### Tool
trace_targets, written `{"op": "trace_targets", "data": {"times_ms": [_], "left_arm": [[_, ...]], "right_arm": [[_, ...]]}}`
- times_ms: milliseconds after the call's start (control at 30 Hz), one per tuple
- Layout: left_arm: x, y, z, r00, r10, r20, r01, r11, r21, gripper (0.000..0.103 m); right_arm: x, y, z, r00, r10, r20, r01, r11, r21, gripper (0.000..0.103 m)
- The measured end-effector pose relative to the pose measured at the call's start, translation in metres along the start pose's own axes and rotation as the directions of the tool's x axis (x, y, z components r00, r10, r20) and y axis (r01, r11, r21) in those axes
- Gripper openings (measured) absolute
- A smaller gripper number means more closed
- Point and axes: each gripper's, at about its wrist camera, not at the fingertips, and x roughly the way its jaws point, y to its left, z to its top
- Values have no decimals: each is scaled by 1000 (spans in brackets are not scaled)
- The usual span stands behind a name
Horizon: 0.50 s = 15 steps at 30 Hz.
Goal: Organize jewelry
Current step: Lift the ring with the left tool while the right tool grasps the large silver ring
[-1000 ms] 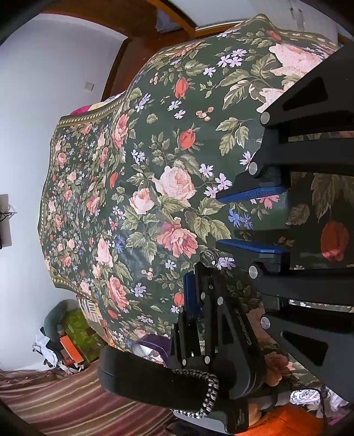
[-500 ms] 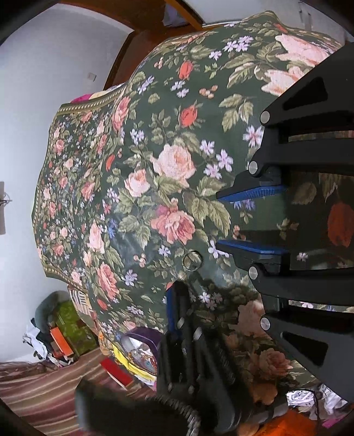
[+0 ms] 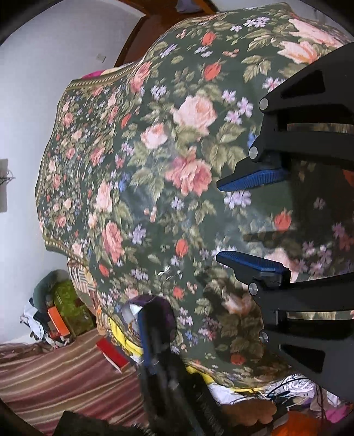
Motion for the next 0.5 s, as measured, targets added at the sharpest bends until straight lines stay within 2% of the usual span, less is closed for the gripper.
{"op": "trace_targets", "data": {"times_ms": [200, 500], "left_arm": [[18, 22, -36, 994, 10, -113, -17, 998, -67, 8], [11, 42, -57, 993, 20, -120, -37, 990, -137, 8]], "right_arm": [[9, 16, -2, 999, 30, -28, -30, 999, -30, 42], [29, 42, 2, 995, 71, -76, -78, 992, -99, 42]]}}
